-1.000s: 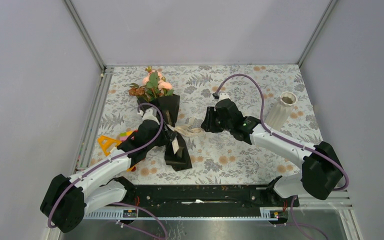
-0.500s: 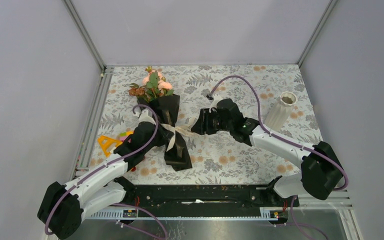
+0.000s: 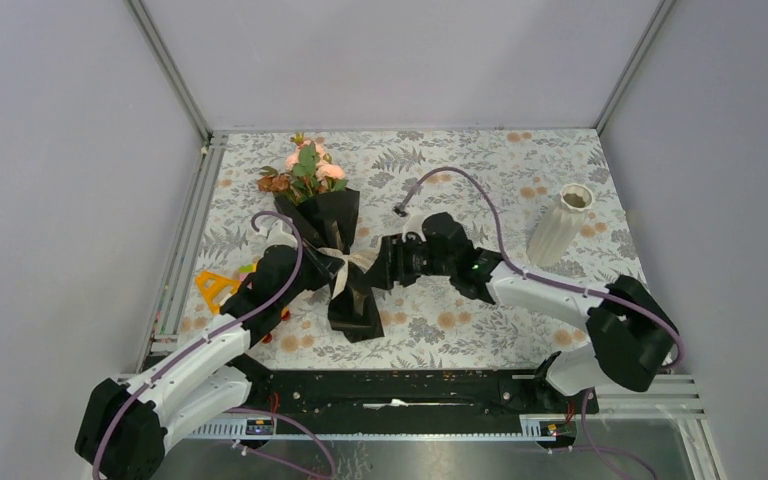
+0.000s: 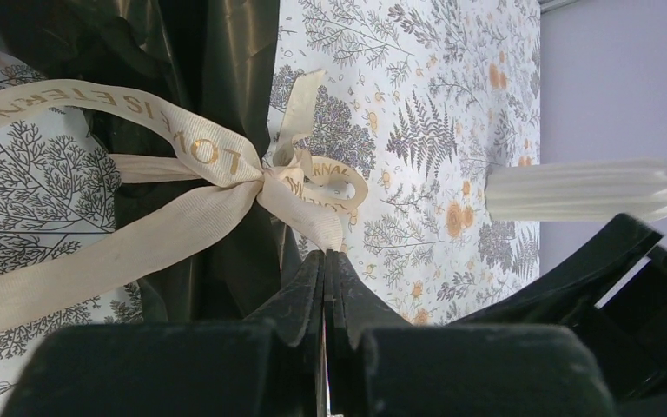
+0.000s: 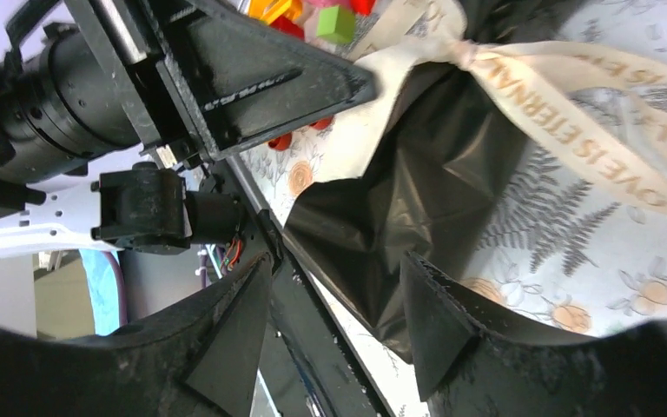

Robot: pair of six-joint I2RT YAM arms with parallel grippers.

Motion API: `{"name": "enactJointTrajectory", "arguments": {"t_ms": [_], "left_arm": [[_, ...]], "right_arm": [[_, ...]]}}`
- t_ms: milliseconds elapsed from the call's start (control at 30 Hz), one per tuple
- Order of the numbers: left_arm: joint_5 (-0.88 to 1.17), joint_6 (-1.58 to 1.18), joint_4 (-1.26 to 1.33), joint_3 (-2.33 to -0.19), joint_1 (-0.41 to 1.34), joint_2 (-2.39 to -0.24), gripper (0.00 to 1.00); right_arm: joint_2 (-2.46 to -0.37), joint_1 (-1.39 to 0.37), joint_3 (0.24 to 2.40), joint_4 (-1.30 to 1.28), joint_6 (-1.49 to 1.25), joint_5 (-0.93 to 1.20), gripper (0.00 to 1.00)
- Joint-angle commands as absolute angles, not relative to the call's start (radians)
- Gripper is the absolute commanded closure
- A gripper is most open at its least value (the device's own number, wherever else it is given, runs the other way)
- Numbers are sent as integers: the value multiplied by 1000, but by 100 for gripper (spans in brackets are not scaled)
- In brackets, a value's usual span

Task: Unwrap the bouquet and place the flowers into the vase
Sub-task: Untie the ribbon from the wrapping paper.

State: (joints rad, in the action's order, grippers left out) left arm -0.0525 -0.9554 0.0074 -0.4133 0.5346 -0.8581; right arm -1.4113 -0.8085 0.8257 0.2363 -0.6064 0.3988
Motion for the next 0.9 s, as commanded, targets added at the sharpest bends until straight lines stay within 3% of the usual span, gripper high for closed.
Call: {"name": "enactJointTrajectory", "arguments": {"t_ms": [0, 133, 867], "left_arm": [[-5, -985, 92, -394, 515, -843, 100], [41, -997, 102, -386, 499, -834, 100], [127, -1002, 129, -365, 433, -845, 100]], "right_arm": [[-1492, -881, 876, 371, -633, 396, 36], [-1548, -899, 877, 497, -676, 405, 35], [-1773, -880, 999, 515, -644, 392, 47]]}}
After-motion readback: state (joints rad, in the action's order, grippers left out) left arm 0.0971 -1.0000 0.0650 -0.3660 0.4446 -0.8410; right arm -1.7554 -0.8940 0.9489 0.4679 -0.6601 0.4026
